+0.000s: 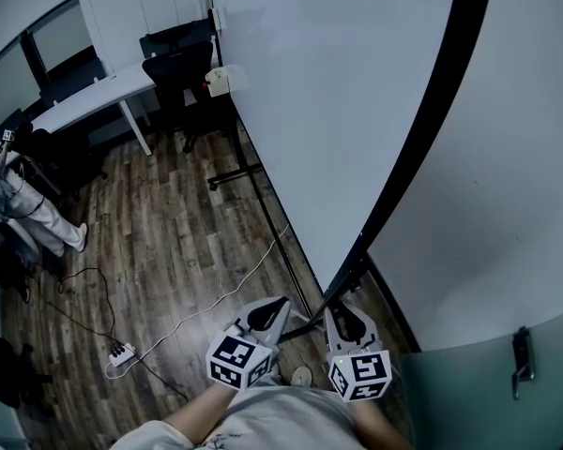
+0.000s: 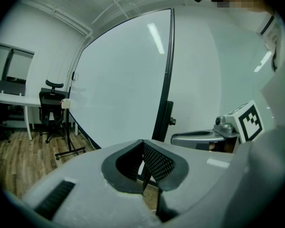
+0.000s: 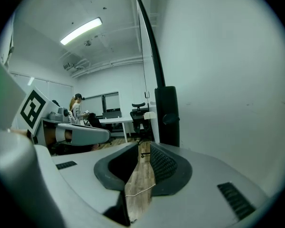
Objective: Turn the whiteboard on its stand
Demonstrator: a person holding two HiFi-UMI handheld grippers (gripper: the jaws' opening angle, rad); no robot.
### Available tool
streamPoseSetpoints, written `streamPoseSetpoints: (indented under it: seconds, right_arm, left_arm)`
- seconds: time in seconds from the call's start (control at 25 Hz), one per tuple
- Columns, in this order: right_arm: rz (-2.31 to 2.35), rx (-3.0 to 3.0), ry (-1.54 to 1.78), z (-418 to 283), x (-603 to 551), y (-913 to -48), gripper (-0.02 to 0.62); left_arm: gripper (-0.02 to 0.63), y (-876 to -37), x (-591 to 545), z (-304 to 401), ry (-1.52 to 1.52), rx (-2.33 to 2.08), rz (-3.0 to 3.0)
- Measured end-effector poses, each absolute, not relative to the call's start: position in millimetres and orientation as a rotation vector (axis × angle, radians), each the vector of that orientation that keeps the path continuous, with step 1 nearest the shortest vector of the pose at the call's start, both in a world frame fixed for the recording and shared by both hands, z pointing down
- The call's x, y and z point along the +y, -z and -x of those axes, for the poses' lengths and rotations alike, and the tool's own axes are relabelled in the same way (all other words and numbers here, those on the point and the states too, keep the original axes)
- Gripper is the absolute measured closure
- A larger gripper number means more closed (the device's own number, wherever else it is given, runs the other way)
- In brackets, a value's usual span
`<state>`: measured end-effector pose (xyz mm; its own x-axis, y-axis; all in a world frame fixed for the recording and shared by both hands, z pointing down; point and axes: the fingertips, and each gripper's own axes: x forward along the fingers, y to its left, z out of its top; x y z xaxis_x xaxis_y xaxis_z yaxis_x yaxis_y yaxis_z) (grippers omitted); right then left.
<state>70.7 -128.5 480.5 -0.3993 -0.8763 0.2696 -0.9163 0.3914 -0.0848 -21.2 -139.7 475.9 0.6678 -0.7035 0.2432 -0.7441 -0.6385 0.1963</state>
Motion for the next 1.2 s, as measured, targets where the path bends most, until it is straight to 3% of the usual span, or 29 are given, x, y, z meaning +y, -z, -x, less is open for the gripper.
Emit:
streamPoseSetpoints:
  seconds: [0.2, 1.2]
  right_arm:
    - [-1.582, -2.475, -0.310, -65, -128, -478, 0.580]
    - [-1.450, -2.523, -0.313, -46, -121, -477, 0.589]
  left_arm:
    - [0.595, -477, -138, 23, -0.200, -1.179, -2.595]
    - [0.595, -472, -128, 28, -0.203, -1.225, -2.583]
